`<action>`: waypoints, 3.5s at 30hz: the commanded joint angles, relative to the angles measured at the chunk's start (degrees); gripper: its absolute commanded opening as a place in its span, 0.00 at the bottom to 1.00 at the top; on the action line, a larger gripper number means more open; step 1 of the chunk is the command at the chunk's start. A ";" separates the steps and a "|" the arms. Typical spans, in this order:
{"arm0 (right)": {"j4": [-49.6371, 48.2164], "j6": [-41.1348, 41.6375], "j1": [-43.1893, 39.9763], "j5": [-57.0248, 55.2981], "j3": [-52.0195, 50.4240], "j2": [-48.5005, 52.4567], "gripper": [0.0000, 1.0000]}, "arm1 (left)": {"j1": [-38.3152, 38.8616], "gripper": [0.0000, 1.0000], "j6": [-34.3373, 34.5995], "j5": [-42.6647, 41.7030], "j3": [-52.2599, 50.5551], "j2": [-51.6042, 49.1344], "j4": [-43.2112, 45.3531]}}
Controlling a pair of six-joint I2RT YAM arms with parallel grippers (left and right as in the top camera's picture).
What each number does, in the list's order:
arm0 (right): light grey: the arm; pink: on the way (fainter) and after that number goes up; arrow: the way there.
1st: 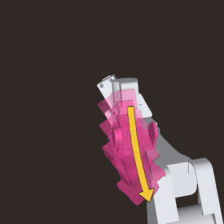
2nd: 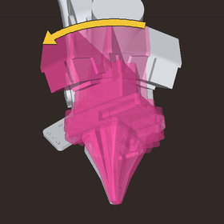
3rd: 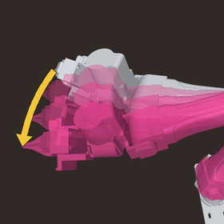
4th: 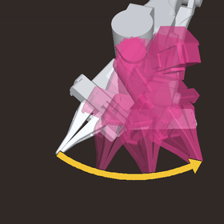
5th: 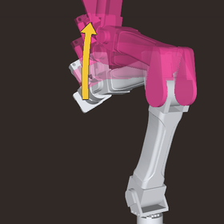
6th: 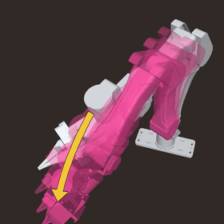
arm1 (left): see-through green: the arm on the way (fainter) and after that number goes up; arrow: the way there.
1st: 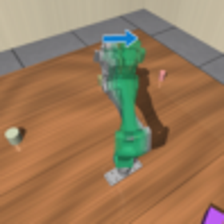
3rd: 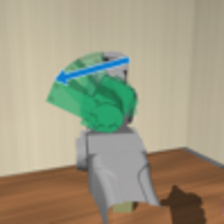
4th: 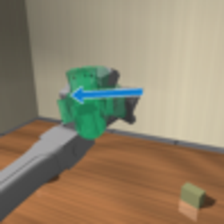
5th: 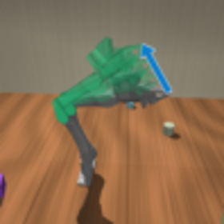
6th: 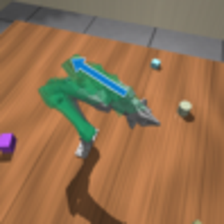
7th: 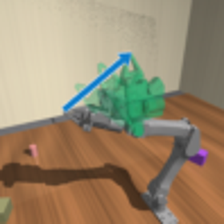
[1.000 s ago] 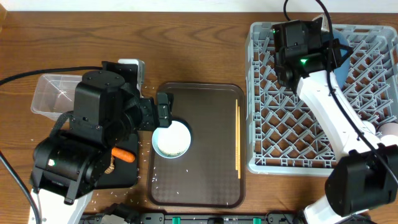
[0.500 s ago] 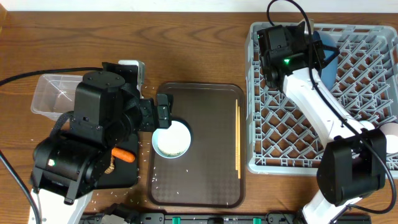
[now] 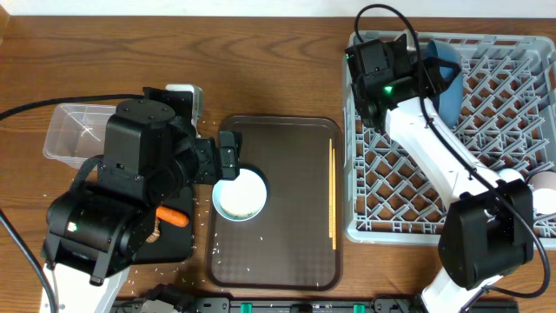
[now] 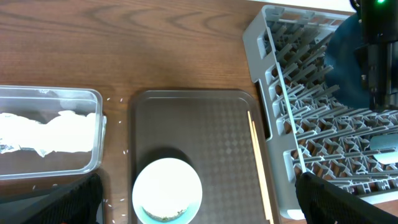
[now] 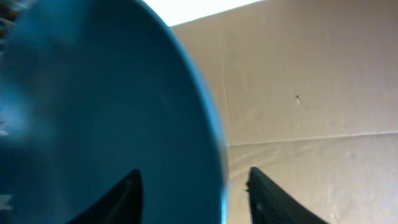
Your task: Sort waste into correct bins and load items into the dishwasher rack
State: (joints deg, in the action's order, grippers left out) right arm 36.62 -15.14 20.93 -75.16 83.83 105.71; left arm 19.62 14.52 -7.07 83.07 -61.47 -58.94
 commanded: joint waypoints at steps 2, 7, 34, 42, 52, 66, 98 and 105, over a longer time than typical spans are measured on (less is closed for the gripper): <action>0.04 -5.33 1.60 3.39 0.33 0.81 0.56 | -0.17 1.00 -1.01 0.68 0.52 -0.28 -0.15; -0.09 -6.34 2.58 4.61 0.33 0.81 0.59 | -0.17 1.00 -1.03 0.68 0.52 -0.28 -0.20; 11.78 23.34 13.86 59.82 0.52 -12.31 0.76 | -0.20 0.98 -10.64 8.70 0.55 2.62 -5.31; 17.29 31.10 14.12 75.36 0.50 -11.82 0.65 | -0.94 0.98 -6.23 11.45 0.52 6.05 -8.37; 15.93 38.56 12.39 75.34 0.59 -13.84 0.57 | -0.94 0.98 -6.29 8.59 -2.01 -2.29 -21.11; 14.19 36.81 12.35 67.49 0.72 -39.91 0.67 | 2.08 0.95 -7.41 -1.49 -9.40 -8.85 -16.22; 17.27 39.98 12.37 61.90 0.72 -41.83 0.72 | 15.23 0.47 -6.32 -1.29 -29.03 -33.05 15.58; 17.25 39.98 12.37 61.90 0.72 -41.83 0.72 | 15.23 0.24 -6.32 -1.07 -29.18 -33.05 18.64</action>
State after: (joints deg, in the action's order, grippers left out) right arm 53.80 23.94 33.45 -12.88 84.27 63.75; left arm 34.68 8.12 -8.62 54.06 -94.24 -40.80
